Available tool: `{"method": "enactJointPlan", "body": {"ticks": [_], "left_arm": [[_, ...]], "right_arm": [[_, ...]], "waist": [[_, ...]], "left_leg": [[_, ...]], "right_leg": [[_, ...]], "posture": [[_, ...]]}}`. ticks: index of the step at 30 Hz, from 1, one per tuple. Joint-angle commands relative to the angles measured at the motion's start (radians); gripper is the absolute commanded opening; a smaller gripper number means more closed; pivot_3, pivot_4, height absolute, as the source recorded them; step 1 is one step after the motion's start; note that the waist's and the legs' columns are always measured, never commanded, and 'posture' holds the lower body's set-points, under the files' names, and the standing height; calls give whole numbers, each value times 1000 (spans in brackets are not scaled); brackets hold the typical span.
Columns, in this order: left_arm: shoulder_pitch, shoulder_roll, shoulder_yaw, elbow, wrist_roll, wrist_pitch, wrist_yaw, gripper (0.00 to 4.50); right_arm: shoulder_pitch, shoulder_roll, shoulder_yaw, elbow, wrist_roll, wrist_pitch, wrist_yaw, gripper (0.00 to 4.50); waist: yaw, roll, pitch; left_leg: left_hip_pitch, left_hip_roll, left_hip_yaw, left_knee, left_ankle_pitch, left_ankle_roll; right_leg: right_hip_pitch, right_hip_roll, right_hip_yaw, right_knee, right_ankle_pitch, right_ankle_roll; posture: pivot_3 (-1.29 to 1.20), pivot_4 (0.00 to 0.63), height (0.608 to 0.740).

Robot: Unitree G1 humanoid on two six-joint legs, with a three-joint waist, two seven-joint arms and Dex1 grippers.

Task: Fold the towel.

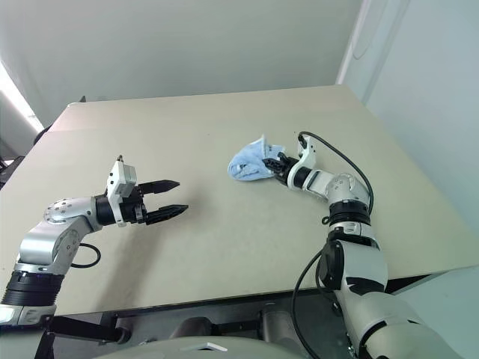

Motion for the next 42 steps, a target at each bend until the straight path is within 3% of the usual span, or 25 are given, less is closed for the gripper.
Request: {"method": "enactJointPlan", "body": {"ticks": [1,13,23,27,31,36,42], "left_arm": [[5,11,32,-42,-25,16,11,3974],[0,46,46,-22,-19,40,3,3974],[-14,60,58,4,-17,40,-3,3974],[-10,46,88,8,-39,30,5,3974],[11,49,118,0,-63,60,19,3974],[38,18,177,12,-85,9,35,3974],[68,26,167,21,-64,-21,11,3974]], "right_arm": [[-5,-7,35,-52,-17,-10,45,10],[42,-48,-30,-93,59,215,66,4178],[173,-175,17,-342,99,330,176,4178],[308,-295,173,-625,-1,98,320,4178],[468,-323,218,-837,-144,-354,402,4178],[580,-406,320,-918,-167,-507,618,4178],[577,-394,367,-896,-97,-428,701,4178]], "waist": [[0,0,0],[0,0,0],[2,0,0],[3,0,0],[0,0,0],[4,-2,1],[6,-4,3]], "left_leg": [[0,0,0,0,0,0],[1,0,0,0,0,0],[0,0,0,0,0,0],[0,0,0,0,0,0],[0,0,0,0,0,0],[3,0,0,0,0,0],[7,0,0,1,0,0]], "right_leg": [[0,0,0,0,0,0],[0,1,0,1,0,0],[0,1,0,0,-2,3],[0,1,-2,-1,-3,4],[0,1,-3,-2,-3,5],[2,2,-3,-1,-3,4],[7,1,-3,-1,-5,1]], "posture": [[0,0,740],[0,0,740],[0,0,740],[0,0,740],[0,0,740],[0,0,740],[0,0,740]]}}
